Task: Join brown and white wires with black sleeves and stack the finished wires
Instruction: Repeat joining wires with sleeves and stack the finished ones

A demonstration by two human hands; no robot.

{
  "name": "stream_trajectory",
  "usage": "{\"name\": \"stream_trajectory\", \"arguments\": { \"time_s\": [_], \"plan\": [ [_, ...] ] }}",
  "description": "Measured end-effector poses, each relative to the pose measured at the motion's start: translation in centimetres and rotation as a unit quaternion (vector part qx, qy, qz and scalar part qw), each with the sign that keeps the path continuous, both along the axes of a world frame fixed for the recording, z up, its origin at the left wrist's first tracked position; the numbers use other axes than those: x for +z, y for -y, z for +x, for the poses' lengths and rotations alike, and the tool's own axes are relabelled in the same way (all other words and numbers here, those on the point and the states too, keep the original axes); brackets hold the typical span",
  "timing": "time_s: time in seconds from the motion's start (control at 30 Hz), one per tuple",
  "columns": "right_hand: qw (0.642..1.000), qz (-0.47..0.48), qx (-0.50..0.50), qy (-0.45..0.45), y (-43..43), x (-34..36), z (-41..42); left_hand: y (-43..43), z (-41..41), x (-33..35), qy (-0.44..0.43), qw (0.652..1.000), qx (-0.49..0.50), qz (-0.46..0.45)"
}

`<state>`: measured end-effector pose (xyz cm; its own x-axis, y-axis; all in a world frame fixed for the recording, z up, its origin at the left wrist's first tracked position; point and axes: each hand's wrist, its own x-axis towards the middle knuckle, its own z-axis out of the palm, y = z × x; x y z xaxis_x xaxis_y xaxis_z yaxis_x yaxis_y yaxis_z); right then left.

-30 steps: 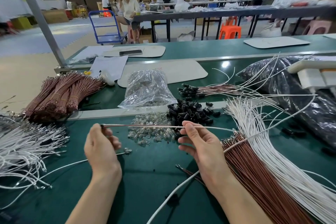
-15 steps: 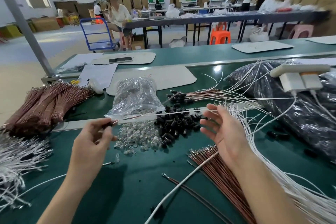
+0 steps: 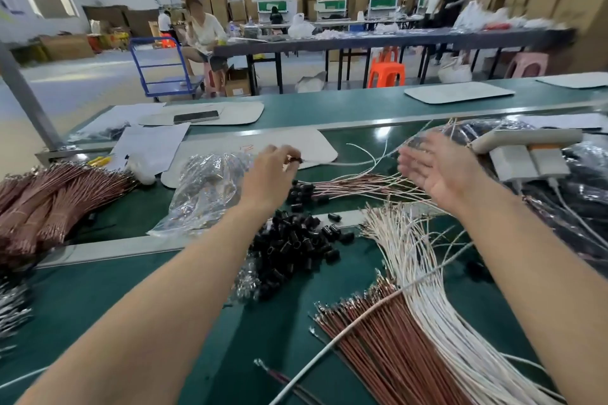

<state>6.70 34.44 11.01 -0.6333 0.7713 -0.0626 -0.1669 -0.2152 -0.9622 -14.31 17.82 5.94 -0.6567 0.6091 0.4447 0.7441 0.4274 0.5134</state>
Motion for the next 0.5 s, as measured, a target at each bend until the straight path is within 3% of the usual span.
{"name": "stream_trajectory", "arguments": {
  "time_s": [0.07, 0.13, 0.33, 0.5],
  "plan": [
    [0.998, 0.046, 0.003, 0.051, 1.2, -1.7, 0.2, -1.6, -0.8, -1.0, -0.006, 0.996, 0.008, -0.094],
    [0.994, 0.07, -0.011, 0.08, 2.5, -3.2, 0.4, -1.9, -1.2, -1.8, 0.008, 0.992, 0.012, -0.128],
    [0.977, 0.185, -0.012, 0.109, 5.1, -4.8, 0.2, 2.5, -0.8, -0.9, 0.03, 0.999, -0.034, -0.027],
    [0.943, 0.305, -0.027, 0.132, 6.6, -4.6, 0.0, 10.0, 3.8, -1.7, 0.002, 0.995, -0.088, -0.055]
  ]
}}
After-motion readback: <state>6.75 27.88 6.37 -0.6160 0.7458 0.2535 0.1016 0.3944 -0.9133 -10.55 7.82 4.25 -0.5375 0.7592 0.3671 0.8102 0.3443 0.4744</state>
